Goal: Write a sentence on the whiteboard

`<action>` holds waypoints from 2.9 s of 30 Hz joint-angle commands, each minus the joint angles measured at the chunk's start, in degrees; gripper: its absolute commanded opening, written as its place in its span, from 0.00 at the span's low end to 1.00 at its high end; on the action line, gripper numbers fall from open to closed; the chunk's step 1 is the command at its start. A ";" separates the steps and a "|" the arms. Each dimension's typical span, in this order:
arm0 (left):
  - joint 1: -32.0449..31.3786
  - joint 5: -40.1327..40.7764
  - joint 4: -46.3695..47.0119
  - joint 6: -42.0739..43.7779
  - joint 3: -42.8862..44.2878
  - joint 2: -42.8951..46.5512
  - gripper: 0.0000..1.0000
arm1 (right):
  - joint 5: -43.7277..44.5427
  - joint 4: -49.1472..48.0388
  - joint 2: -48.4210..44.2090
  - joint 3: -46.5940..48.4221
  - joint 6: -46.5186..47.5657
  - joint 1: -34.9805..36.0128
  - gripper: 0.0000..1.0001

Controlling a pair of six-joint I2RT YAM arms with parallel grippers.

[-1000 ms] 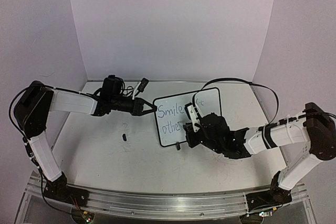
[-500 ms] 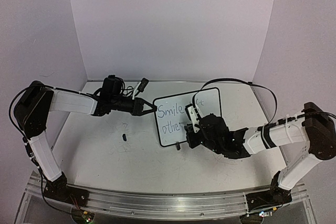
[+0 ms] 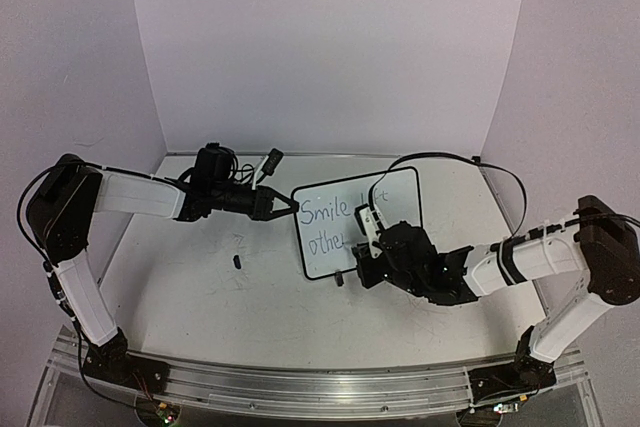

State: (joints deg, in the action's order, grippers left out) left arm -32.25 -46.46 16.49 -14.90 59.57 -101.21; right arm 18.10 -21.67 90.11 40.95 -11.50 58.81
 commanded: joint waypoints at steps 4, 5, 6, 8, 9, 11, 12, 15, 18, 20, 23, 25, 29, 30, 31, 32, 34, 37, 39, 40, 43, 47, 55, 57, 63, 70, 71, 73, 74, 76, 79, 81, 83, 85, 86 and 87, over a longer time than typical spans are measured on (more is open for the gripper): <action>0.26 -1.42 -0.23 0.13 2.13 1.80 0.00 | -1.29 0.58 0.53 -1.43 -2.68 -0.13 0.00; 0.24 -1.44 -0.23 0.13 2.12 1.79 0.00 | -1.23 0.58 0.58 -1.48 -2.79 -0.13 0.00; 0.25 -1.38 -0.23 0.13 2.13 1.80 0.00 | -1.16 0.58 0.52 -1.45 -2.75 -0.17 0.00; 0.25 -1.42 -0.23 0.13 2.13 1.76 0.00 | -0.81 0.58 0.30 -1.26 -2.66 -0.16 0.00; 0.25 -1.43 -0.23 0.13 2.13 1.73 0.00 | -0.51 0.58 0.28 -1.13 -2.59 -0.12 0.00; 0.22 -1.44 -0.23 0.13 2.13 1.69 0.00 | 0.10 0.33 0.17 -0.62 -2.25 -0.13 0.00; 0.23 -1.44 -0.23 0.13 2.13 1.69 0.00 | 0.39 0.13 0.16 -0.30 -2.13 -0.15 0.00; 0.24 -1.42 -0.23 0.13 2.10 1.80 0.00 | 0.45 -0.75 0.25 0.74 -1.79 -0.12 0.00; 0.25 -1.40 -0.23 0.13 2.04 1.85 0.00 | 0.83 -1.14 0.93 1.62 -1.46 -0.21 0.00; 0.28 -1.40 -0.23 0.13 2.04 1.96 0.00 | 1.17 -1.33 1.36 1.96 -1.25 -0.24 0.00; 0.25 -1.40 -0.23 0.22 2.06 1.94 0.00 | 1.77 -1.45 1.25 2.28 -1.06 -0.31 0.00; 0.25 -1.35 -0.28 0.22 2.04 1.96 0.00 | 2.45 -1.53 0.92 2.44 -0.89 -0.40 0.00; 0.21 -1.33 -0.32 0.22 2.04 1.89 0.00 | 3.59 -1.53 0.62 2.78 -0.66 -0.62 0.00; 0.24 -1.32 -0.32 0.22 2.06 1.89 0.00 | 3.84 -1.53 0.54 2.87 -0.63 -0.65 0.00; 0.26 -1.28 -0.32 0.22 2.05 1.85 0.00 | 4.07 -1.53 0.41 2.90 -0.57 -0.70 0.00; 0.26 -1.27 -0.32 0.22 2.04 1.89 0.00 | 4.31 -1.54 0.29 2.91 -0.50 -0.65 0.00; 0.25 -1.28 -0.30 0.22 2.05 1.89 0.00 | 4.51 -1.62 0.18 3.08 -0.33 -0.70 0.00; 0.23 -1.27 -0.28 0.22 2.04 1.87 0.00 | 4.90 -1.62 0.08 3.26 -0.19 -0.88 0.00; 0.26 -1.31 -0.32 0.22 2.05 1.95 0.00 | 5.29 -1.62 -0.08 3.19 -0.30 -1.01 0.00; 0.20 -1.34 -0.32 0.22 2.04 1.96 0.00 | 5.76 -1.62 -0.32 3.15 -0.42 -1.07 0.00; 0.26 -1.29 -0.30 0.22 2.07 1.97 0.00 | 6.32 -1.62 -1.07 2.75 -0.90 -1.25 0.00; 0.26 -1.30 -0.32 0.22 2.04 2.05 0.00 | 4.70 -1.99 -3.25 0.76 -1.35 -1.32 0.00; 0.23 -1.44 -0.32 0.23 2.13 1.92 0.00 | 1.79 -4.66 -4.31 -1.99 -2.24 -1.95 0.00; 0.24 -1.44 -0.32 0.22 2.13 1.88 0.00 | 1.39 -4.78 -3.23 -1.17 -2.29 -1.95 0.00; 0.25 -1.37 -0.32 0.22 2.07 1.98 0.00 | 1.85 -5.53 -2.30 -0.15 -1.49 -1.95 0.00; 0.24 -1.50 -0.32 0.22 2.14 1.83 0.00 | 3.12 -5.56 -1.45 0.45 -1.43 -1.99 0.00; 0.24 -1.48 -0.32 0.22 2.13 1.85 0.00 | 3.18 -5.57 -1.44 0.54 -1.39 -1.99 0.00; 0.26 -1.50 -0.34 0.22 2.13 1.81 0.00 | 3.47 -5.53 -1.51 0.70 -1.20 -1.95 0.00; 0.26 -1.45 -0.37 0.22 2.13 1.80 0.00 | 3.44 -5.51 -1.51 0.85 -1.09 -1.96 0.00; 0.20 -1.45 -0.37 0.23 2.13 1.86 0.00 | 3.05 -5.47 -1.42 0.99 -0.89 -1.99 0.00; 0.26 -1.48 -0.36 0.22 2.13 1.91 0.00 | 2.00 -5.26 -1.14 1.12 -0.89 -1.97 0.00; 0.22 -1.44 -0.39 0.22 2.13 1.95 0.00 | 1.30 -4.89 -0.81 1.11 -1.07 -1.95 0.00; 0.25 -1.44 -0.40 0.22 2.13 1.98 0.00 | 0.59 -4.57 -0.45 0.99 -1.34 -1.95 0.00; 0.26 -1.45 -0.41 0.22 2.13 1.98 0.00 | -0.06 -4.25 -0.38 0.70 -1.69 -1.87 0.00; 0.26 -1.47 -0.41 0.22 2.13 1.98 0.00 | -0.32 -4.11 -0.40 0.49 -1.84 -1.86 0.00; 0.26 -1.49 -0.41 0.22 2.14 1.97 0.00 | -0.56 -3.99 -0.45 0.29 -1.98 -1.87 0.00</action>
State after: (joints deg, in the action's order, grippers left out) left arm -32.25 -46.50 16.46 -14.83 59.57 -101.21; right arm 18.86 -25.62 88.89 40.16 -12.94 57.02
